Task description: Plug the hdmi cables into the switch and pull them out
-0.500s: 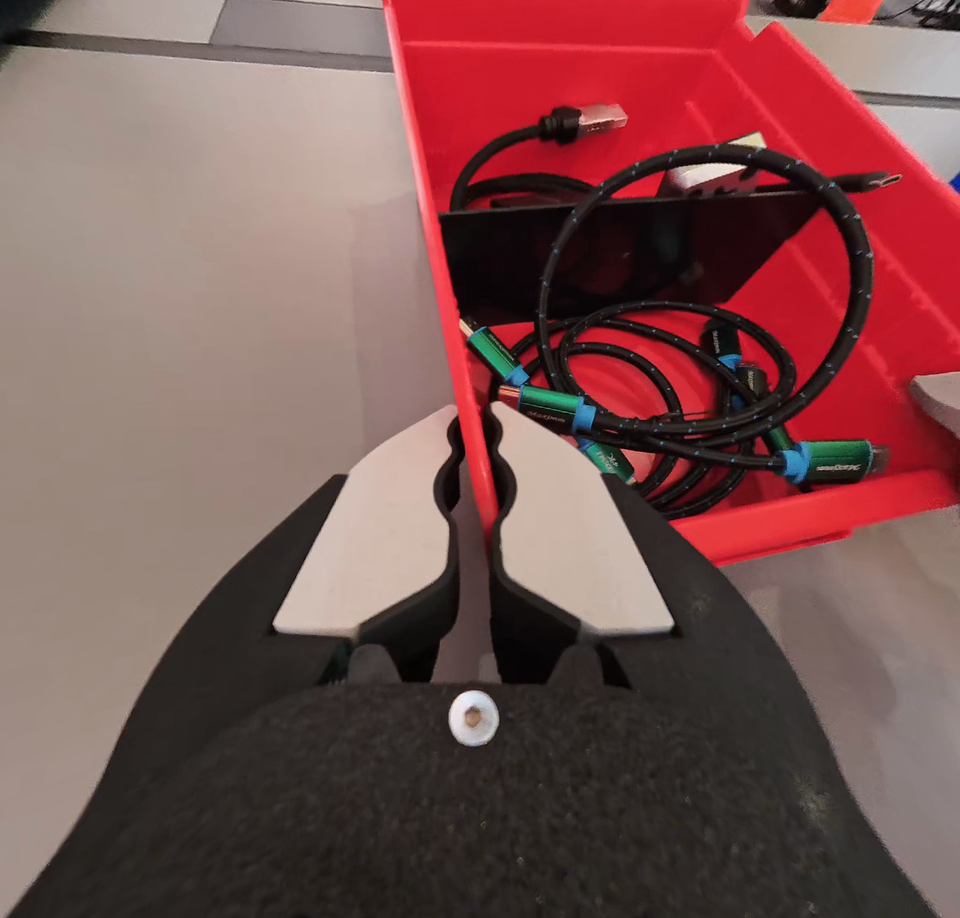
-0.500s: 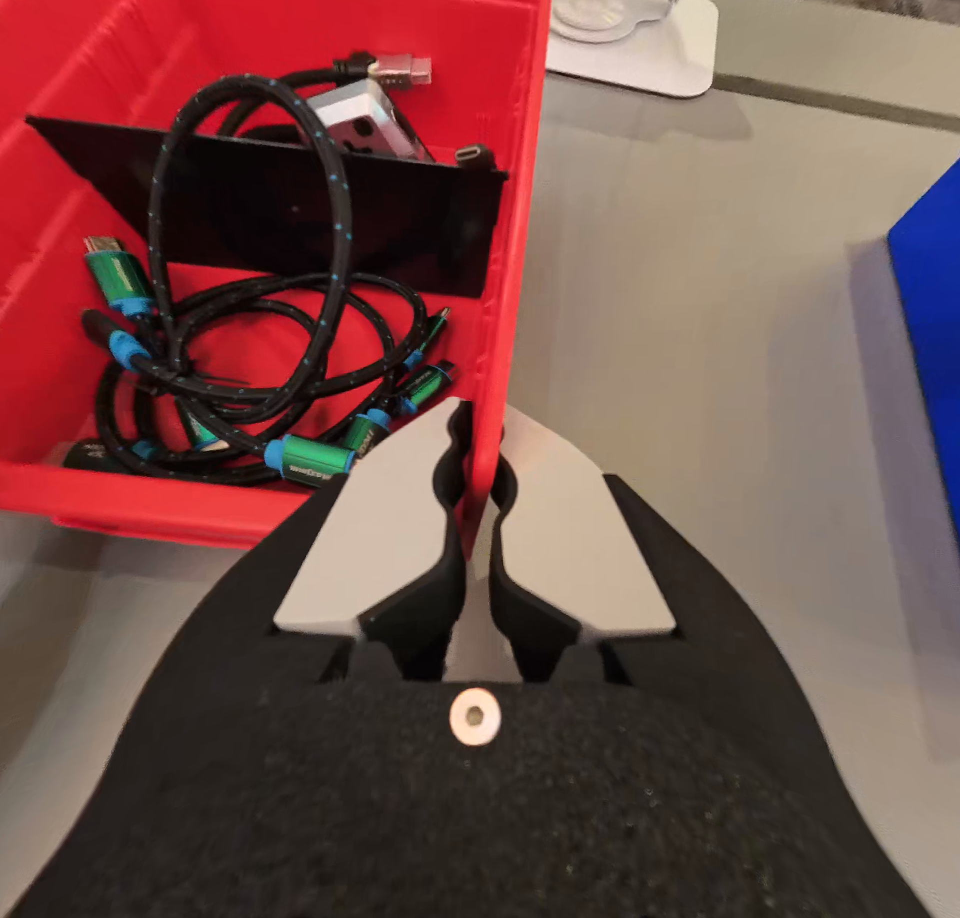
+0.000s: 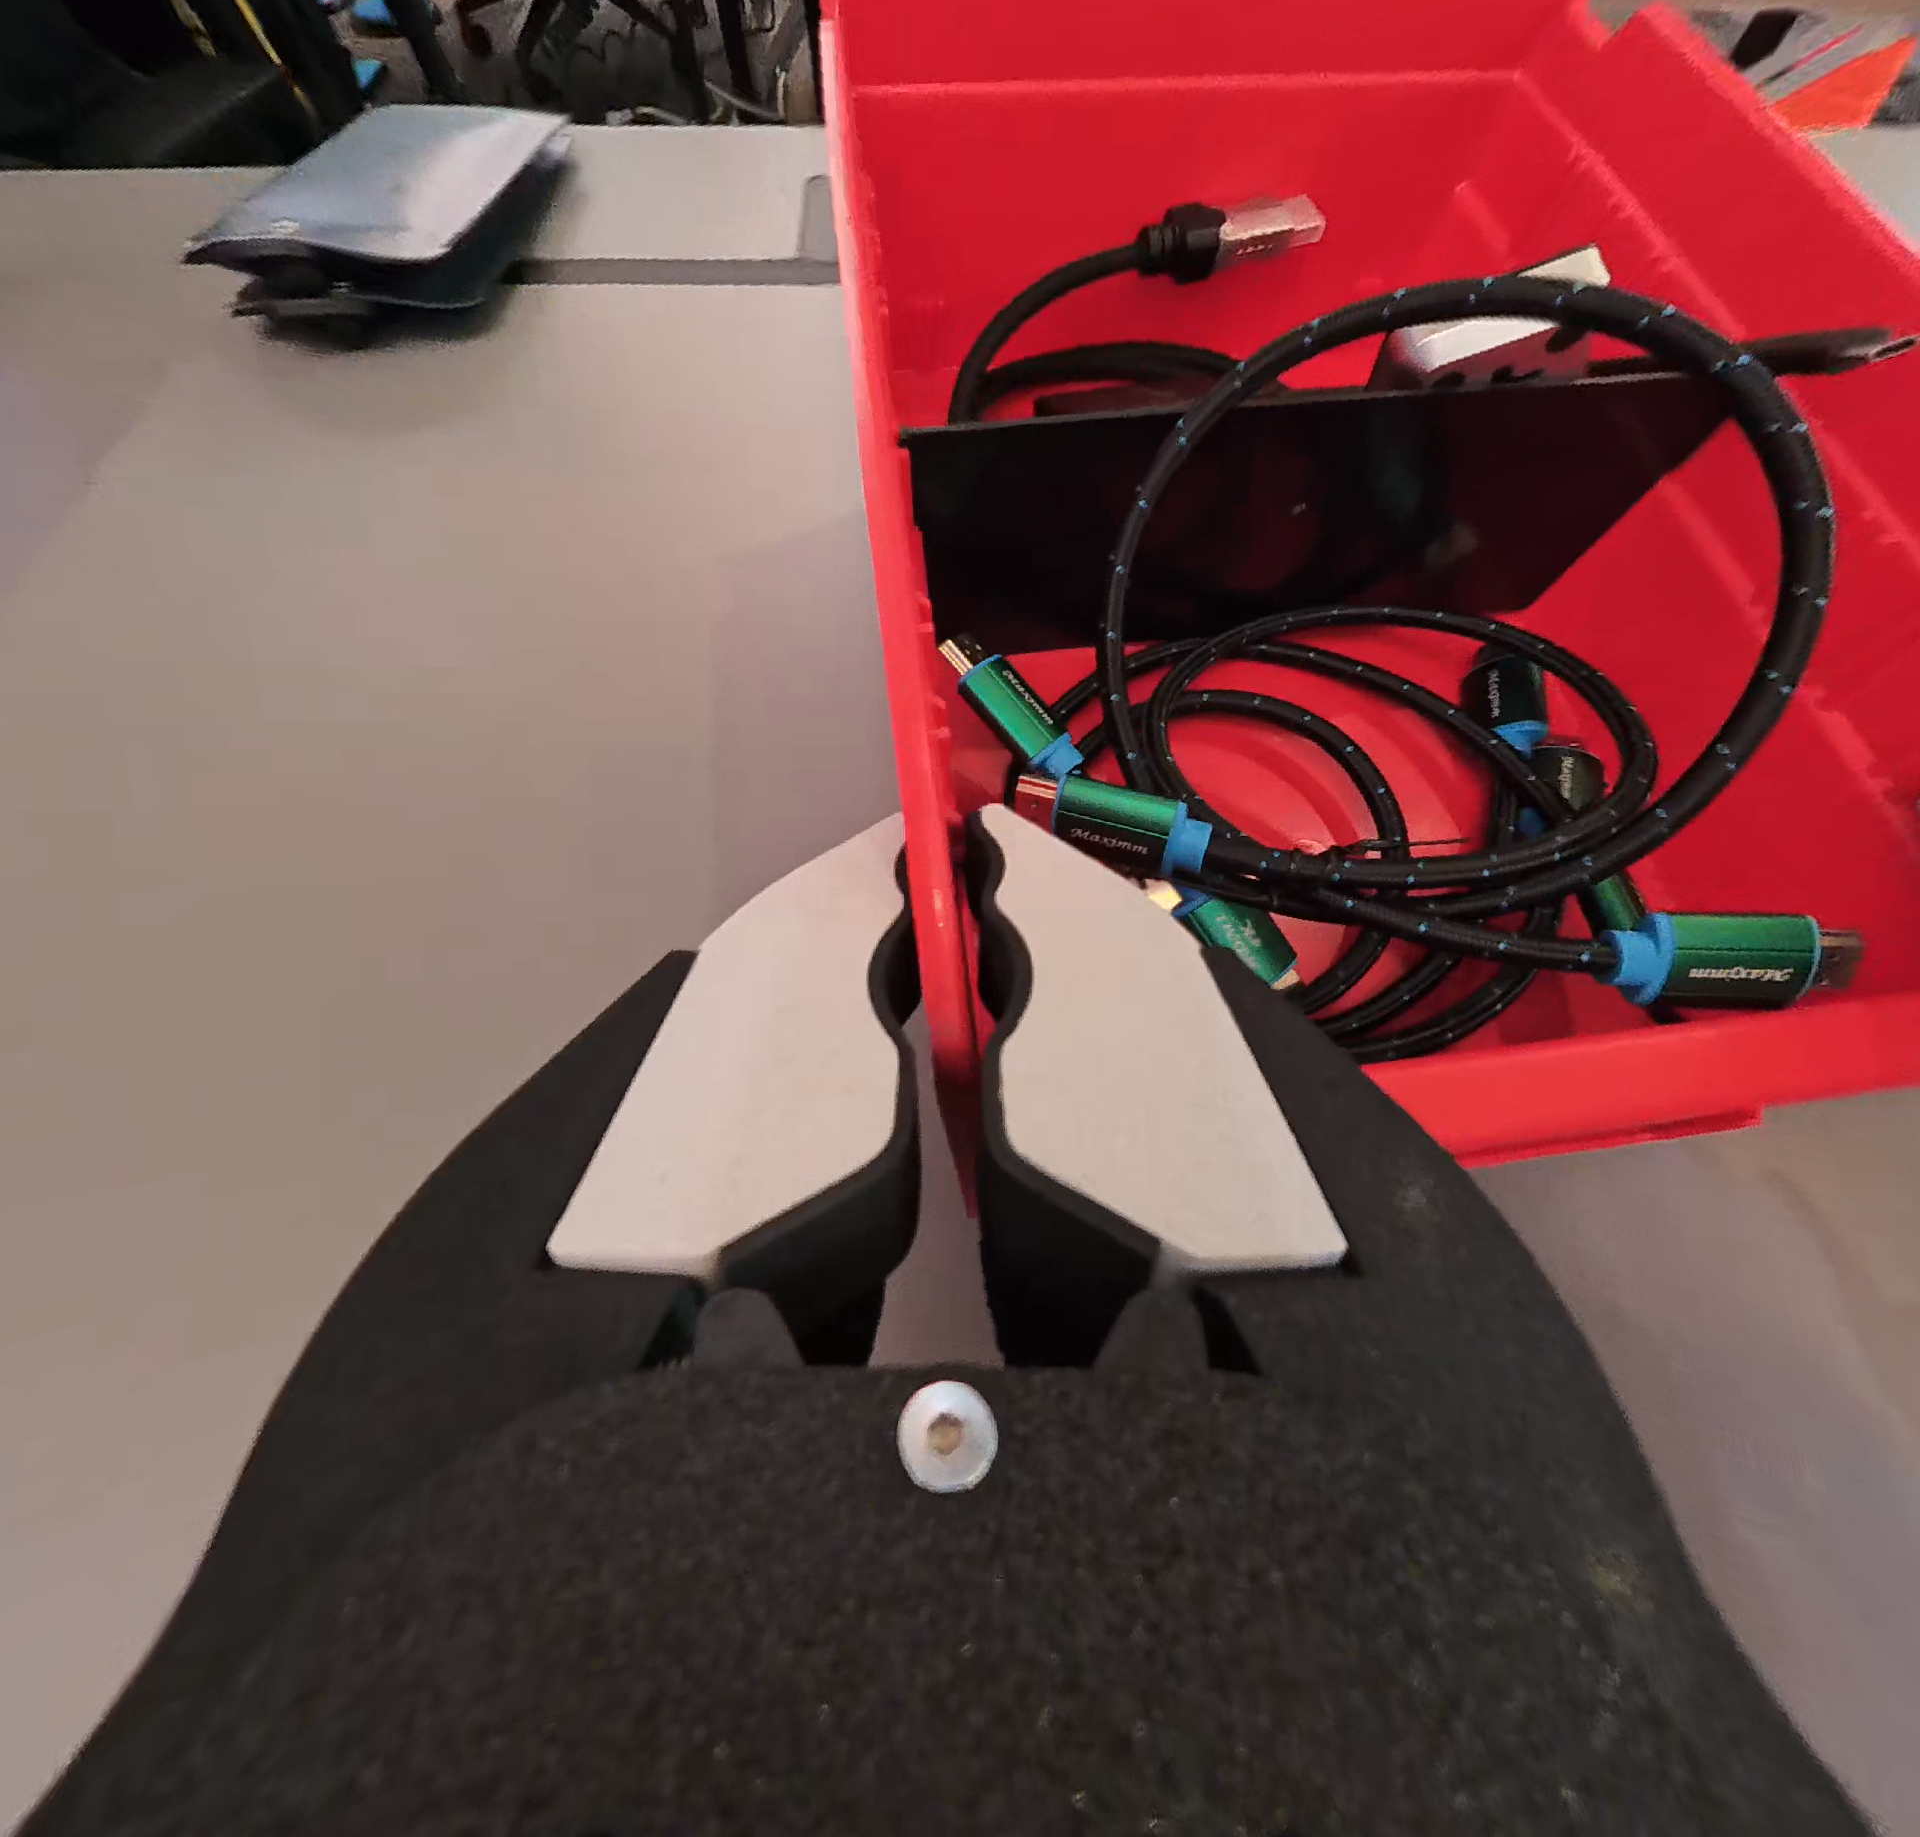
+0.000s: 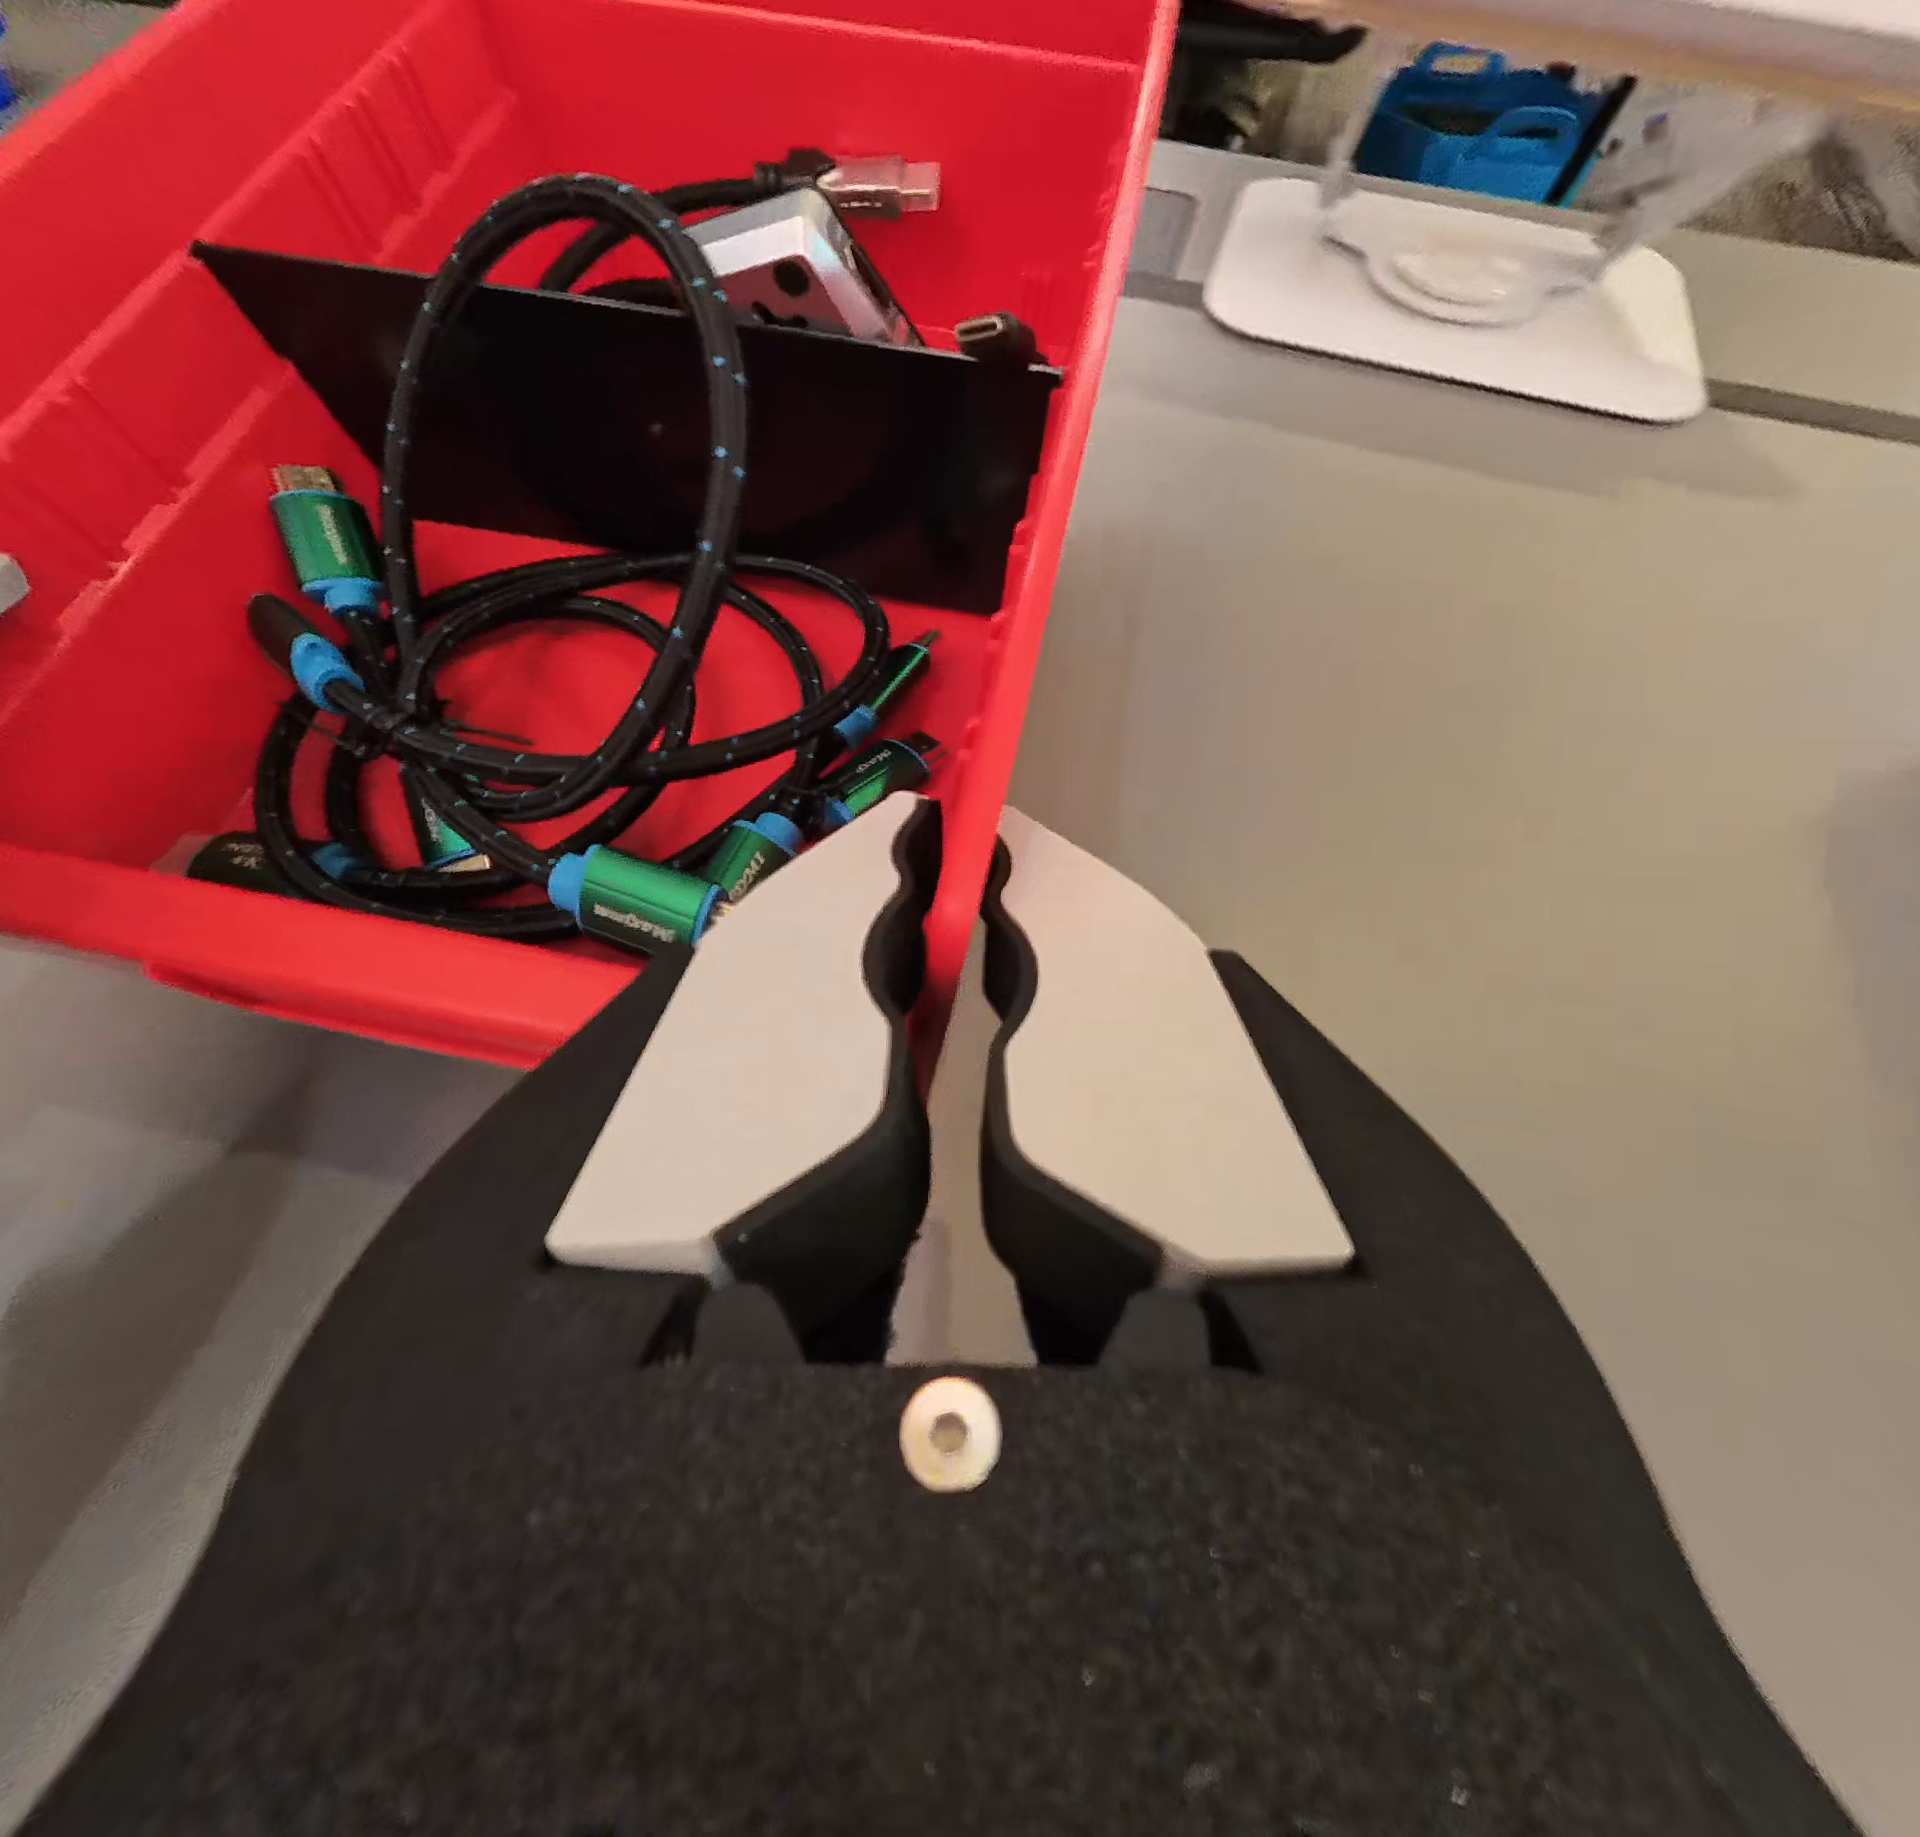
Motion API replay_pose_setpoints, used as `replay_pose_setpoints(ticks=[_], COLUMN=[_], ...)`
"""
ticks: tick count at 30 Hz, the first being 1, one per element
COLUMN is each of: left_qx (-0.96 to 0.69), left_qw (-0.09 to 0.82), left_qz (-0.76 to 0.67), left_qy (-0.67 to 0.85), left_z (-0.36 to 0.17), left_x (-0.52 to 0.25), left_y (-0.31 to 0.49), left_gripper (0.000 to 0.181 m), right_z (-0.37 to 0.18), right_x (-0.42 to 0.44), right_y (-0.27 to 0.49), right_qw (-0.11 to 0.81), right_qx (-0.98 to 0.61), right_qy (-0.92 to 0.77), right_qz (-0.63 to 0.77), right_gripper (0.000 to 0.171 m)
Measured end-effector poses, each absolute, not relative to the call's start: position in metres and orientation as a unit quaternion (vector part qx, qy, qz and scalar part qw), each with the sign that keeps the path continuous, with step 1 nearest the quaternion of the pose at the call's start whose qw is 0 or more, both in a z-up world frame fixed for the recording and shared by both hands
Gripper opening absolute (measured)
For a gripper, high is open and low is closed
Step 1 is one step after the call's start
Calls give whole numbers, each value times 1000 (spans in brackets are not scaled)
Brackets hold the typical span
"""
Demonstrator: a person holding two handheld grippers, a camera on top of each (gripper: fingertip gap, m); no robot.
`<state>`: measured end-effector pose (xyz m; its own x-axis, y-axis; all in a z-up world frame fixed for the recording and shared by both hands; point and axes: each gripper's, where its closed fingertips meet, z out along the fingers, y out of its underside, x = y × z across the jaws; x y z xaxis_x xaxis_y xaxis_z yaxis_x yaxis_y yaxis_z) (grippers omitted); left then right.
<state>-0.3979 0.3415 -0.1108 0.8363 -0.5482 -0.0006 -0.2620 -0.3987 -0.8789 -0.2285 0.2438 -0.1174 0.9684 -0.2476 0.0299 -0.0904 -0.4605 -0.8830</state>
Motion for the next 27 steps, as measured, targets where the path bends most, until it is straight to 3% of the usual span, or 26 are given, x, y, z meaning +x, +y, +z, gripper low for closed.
replay_pose_setpoints(ticks=[6, 17, 23, 27], left_qx=[-842, -856, -815, -753], left_qw=[458, 471, 540, 625], left_qz=[-120, -132, -168, -165], left_qy=[259, 167, 128, 124], left_z=[-136, -134, -92, -45], left_x=[-462, -507, -519, -520], left_y=[382, 407, 403, 390], left_gripper=[6, 11, 34, 50], right_z=[-144, -144, -123, -110], right_x=[-301, -354, -365, -329], right_y=[277, 290, 254, 215], right_qw=[475, 484, 521, 522], right_qx=[-875, -870, -843, -836], right_qy=[64, -35, -129, -167], right_qz=[-66, -87, -35, -33], right_gripper=[9, 21, 22, 23])
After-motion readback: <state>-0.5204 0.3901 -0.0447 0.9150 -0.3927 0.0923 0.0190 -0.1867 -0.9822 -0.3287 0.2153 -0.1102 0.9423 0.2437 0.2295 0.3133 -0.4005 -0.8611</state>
